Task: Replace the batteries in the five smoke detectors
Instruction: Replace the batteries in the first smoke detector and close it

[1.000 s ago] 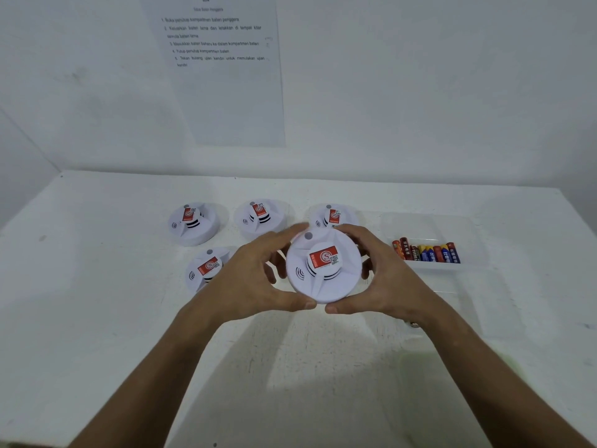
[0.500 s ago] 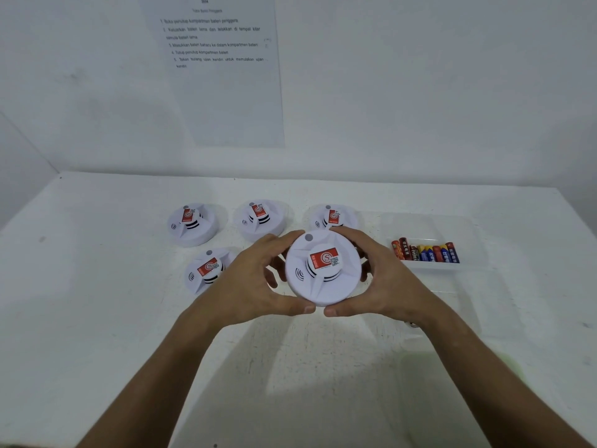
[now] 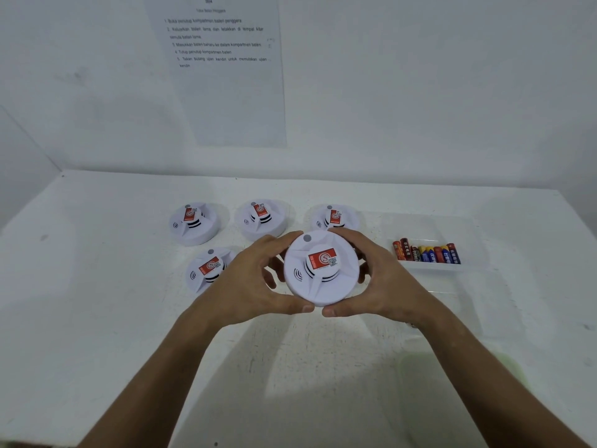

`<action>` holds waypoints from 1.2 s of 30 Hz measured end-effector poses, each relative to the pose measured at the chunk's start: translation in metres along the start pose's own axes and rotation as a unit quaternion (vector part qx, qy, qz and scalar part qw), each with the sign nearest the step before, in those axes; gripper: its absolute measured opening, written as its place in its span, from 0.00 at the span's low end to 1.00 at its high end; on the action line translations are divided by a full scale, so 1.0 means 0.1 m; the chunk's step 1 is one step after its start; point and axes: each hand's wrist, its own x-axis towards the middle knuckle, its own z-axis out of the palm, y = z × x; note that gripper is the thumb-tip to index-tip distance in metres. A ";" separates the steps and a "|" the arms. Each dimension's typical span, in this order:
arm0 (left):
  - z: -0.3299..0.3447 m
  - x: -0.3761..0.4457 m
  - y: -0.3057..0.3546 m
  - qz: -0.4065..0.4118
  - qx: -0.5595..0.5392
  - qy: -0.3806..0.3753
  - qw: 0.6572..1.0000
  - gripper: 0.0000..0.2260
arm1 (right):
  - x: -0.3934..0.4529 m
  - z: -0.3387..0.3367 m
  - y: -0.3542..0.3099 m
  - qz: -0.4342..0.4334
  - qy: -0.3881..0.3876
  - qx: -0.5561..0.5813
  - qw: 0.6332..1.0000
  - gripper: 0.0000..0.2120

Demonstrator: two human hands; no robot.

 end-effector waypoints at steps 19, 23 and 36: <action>-0.02 0.00 -0.03 -0.010 -0.001 -0.003 1.000 0.38 | 0.04 0.05 0.02 0.003 -0.004 -0.011 1.000 0.45; -0.04 0.01 -0.05 -0.013 0.000 -0.007 1.000 0.40 | 0.05 0.06 0.03 0.004 -0.005 -0.009 1.000 0.45; -0.02 0.01 -0.12 -0.018 0.004 -0.007 1.000 0.38 | 0.06 0.08 0.08 0.010 -0.010 -0.015 1.000 0.43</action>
